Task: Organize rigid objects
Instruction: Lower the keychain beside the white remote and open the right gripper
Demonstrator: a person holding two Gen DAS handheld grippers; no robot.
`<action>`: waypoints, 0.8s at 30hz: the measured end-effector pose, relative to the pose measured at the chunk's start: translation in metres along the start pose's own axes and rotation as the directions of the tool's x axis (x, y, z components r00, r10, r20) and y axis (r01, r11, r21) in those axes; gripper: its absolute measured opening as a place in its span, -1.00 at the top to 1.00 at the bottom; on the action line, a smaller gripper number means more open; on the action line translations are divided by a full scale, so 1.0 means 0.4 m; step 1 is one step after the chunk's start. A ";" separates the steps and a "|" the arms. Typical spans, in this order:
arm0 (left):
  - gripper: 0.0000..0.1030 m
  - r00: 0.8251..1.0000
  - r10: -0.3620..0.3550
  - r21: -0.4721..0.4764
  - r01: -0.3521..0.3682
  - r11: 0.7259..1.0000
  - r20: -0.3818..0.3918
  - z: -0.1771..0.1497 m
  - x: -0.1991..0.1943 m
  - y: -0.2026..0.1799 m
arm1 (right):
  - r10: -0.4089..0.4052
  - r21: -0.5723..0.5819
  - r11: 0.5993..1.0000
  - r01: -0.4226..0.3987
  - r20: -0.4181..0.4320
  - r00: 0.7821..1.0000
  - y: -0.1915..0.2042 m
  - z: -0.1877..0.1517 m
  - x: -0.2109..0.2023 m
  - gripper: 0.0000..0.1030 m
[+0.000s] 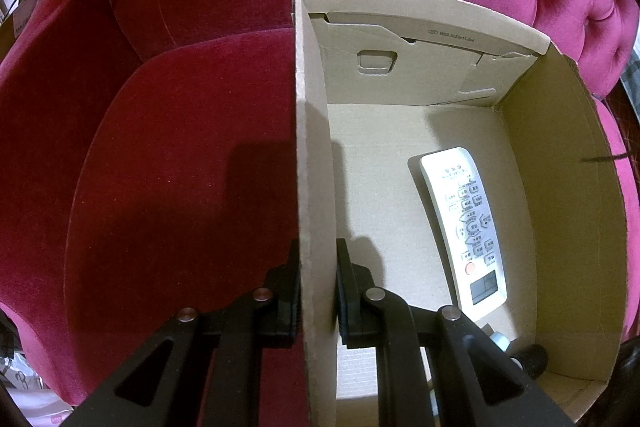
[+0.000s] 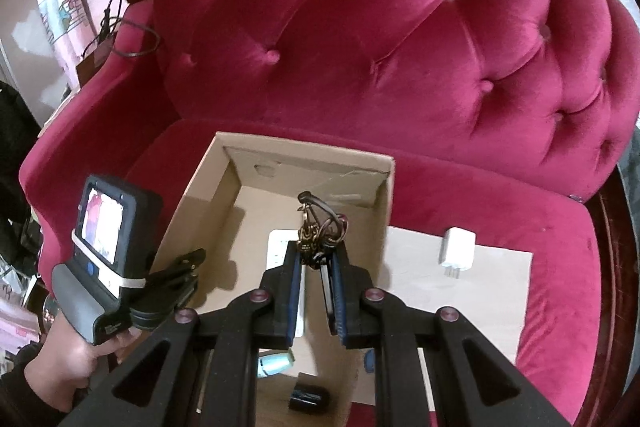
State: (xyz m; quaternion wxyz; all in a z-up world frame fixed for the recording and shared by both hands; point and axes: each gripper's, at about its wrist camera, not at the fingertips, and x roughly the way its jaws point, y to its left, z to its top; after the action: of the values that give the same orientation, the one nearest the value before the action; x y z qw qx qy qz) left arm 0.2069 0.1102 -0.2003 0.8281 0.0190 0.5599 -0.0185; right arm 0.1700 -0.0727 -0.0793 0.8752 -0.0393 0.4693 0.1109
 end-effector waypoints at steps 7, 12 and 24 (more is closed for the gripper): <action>0.71 1.000 -0.002 -0.002 0.002 1.000 0.000 0.001 -0.001 0.002 | 0.019 -0.021 1.000 -0.020 -0.049 0.999 0.035 -0.023 0.071 0.73; 0.71 1.000 -0.002 -0.002 0.002 1.000 0.000 0.002 -0.002 0.003 | 0.023 -0.025 0.999 -0.026 -0.092 0.995 0.053 -0.048 0.128 0.73; 0.71 1.000 -0.002 -0.002 0.002 1.000 0.000 0.002 -0.001 0.005 | 0.029 -0.020 0.999 -0.034 -0.191 0.981 0.070 -0.107 0.245 0.73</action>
State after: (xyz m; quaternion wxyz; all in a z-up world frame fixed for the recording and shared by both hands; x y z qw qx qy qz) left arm 0.2076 0.1120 -0.1995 0.8281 0.0174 0.5601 -0.0188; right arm 0.1812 -0.0374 -0.1834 0.8238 -0.0526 0.5502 0.1259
